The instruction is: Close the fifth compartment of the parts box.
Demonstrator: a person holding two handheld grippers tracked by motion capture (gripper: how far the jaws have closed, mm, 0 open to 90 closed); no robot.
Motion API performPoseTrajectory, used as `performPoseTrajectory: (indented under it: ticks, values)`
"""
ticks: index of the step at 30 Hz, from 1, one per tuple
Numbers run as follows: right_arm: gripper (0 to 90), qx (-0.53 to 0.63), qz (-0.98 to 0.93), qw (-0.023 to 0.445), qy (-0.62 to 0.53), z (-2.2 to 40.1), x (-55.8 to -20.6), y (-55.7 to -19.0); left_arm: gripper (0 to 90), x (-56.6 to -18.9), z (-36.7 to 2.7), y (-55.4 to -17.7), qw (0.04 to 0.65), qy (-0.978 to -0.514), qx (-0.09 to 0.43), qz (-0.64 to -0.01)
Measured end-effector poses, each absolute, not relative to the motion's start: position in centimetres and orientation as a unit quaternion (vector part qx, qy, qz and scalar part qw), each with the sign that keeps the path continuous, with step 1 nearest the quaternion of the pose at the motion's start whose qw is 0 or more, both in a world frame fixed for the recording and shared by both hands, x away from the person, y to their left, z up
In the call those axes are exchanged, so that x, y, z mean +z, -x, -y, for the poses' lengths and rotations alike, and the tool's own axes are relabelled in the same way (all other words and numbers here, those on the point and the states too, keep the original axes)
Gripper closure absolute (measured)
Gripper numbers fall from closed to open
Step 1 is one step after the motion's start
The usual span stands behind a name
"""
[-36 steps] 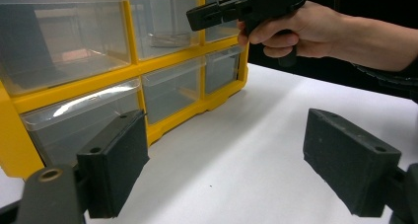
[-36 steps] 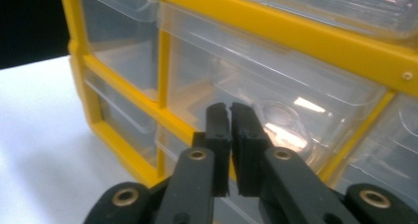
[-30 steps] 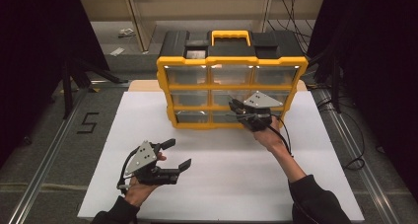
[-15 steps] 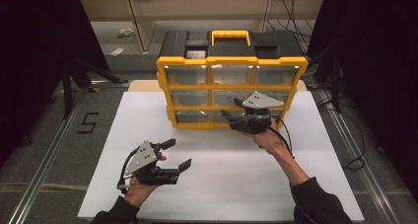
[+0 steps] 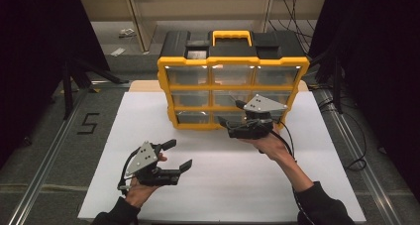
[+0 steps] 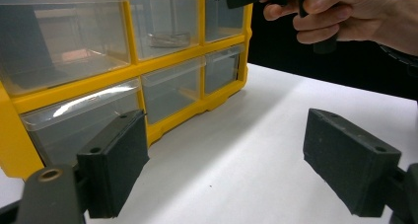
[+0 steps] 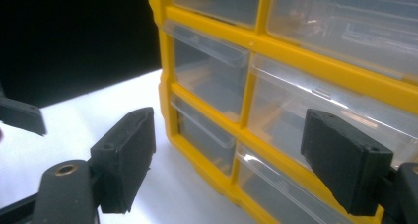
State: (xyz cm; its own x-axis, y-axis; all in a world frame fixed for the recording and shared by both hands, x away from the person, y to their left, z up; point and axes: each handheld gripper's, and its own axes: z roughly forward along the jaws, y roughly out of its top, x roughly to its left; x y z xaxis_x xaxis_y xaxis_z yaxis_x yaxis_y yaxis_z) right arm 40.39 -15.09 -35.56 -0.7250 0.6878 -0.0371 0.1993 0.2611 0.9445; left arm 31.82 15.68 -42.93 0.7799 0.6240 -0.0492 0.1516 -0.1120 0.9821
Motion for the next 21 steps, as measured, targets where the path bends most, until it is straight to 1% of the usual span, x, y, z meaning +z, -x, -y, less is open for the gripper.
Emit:
performPoseTrajectory:
  ticks: [11,21]
  values:
    - [20.3,0.553,-0.752,0.218,-0.286,15.2,-35.1,-39.1,16.8,-42.9,-15.7,-31.8,0.610,-0.720,0.194,-0.269]
    - [19.5,0.560,-0.749,0.218,-0.279,15.3,-35.1,-38.1,16.8,-42.9,-15.7,-31.8,0.610,-0.720,0.194,-0.268]
